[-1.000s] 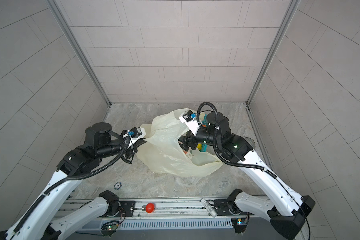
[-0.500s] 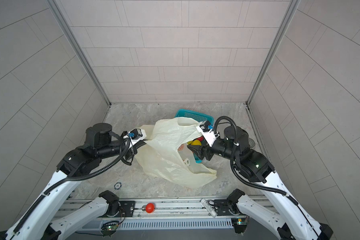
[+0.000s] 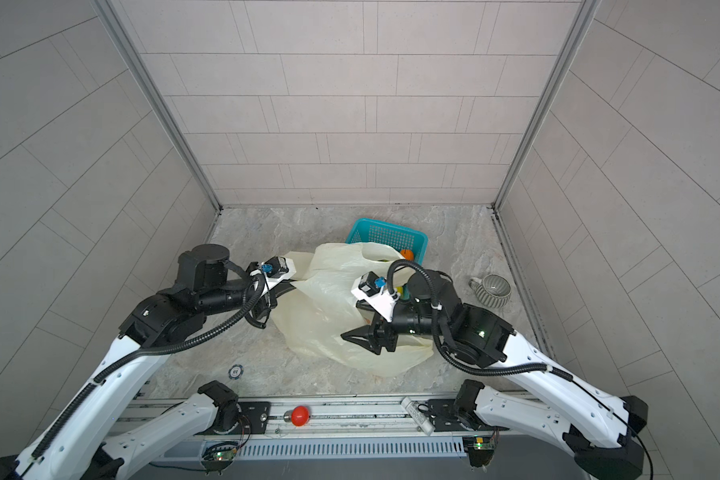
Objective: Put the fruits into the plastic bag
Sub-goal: 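Lift the bag with both grippers, pulling it off the basket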
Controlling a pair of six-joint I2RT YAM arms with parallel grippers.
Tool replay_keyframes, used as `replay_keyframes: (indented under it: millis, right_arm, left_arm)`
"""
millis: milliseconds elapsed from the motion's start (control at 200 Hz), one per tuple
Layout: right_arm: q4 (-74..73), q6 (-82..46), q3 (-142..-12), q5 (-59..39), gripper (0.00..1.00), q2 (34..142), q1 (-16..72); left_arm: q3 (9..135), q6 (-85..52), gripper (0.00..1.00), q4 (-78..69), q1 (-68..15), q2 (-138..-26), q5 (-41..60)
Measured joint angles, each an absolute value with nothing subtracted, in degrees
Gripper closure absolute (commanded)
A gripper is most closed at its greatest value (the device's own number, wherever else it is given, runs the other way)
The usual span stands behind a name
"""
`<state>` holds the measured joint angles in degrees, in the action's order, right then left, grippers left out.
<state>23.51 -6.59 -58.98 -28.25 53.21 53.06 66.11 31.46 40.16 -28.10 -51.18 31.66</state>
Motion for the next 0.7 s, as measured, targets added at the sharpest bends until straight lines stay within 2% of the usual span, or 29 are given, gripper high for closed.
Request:
replay_keyframes:
  millis: [45,110,140,160,175,190,235,285,395,540,701]
  right_arm:
    - [21.7,-7.5,-58.9,-27.5,0.65,55.2,53.5]
    - [19.7,-7.7,-59.3,-26.0,1.00,58.0,53.7]
    - [19.3,-8.0,-59.8,-25.4,1.00,59.2,53.7]
    - [19.2,-8.0,-60.3,-25.0,1.00,60.0,53.7]
    - [19.0,-8.1,-60.9,-24.5,1.00,60.8,53.7]
    - [19.0,-8.4,-61.2,-24.2,1.00,61.3,53.7]
    - [18.3,-8.3,-62.6,-23.0,1.00,62.8,53.7]
    - [17.5,-8.5,-63.5,-21.8,1.00,63.8,53.7]
    - [15.9,-9.5,-64.4,-18.1,1.00,64.0,53.7]
    - [14.2,-12.5,-67.1,-10.4,1.00,65.0,53.6]
    - [11.6,-20.0,-72.5,-1.3,1.00,69.4,52.4]
  left_arm:
    - [66.1,31.4,1.00,40.2,-28.1,-51.2,31.9]
    - [66.1,31.4,1.00,40.2,-28.1,-51.2,32.2]
    - [66.1,31.3,0.95,40.2,-28.1,-51.2,32.3]
    - [66.1,31.3,0.84,40.2,-28.1,-51.2,32.4]
    - [66.1,31.1,0.59,40.2,-28.1,-51.2,32.4]
    - [66.1,30.9,0.43,40.2,-28.1,-51.2,32.5]
    - [66.1,30.3,0.19,40.1,-28.1,-51.2,32.6]
    - [66.1,28.9,0.01,39.8,-28.1,-51.2,32.8]
    - [66.9,23.3,0.00,39.7,-28.1,-51.9,32.8]
    - [74.5,15.1,0.00,41.5,-28.1,-57.7,30.3]
    - [70.1,7.1,0.00,36.6,-28.1,-55.9,27.0]
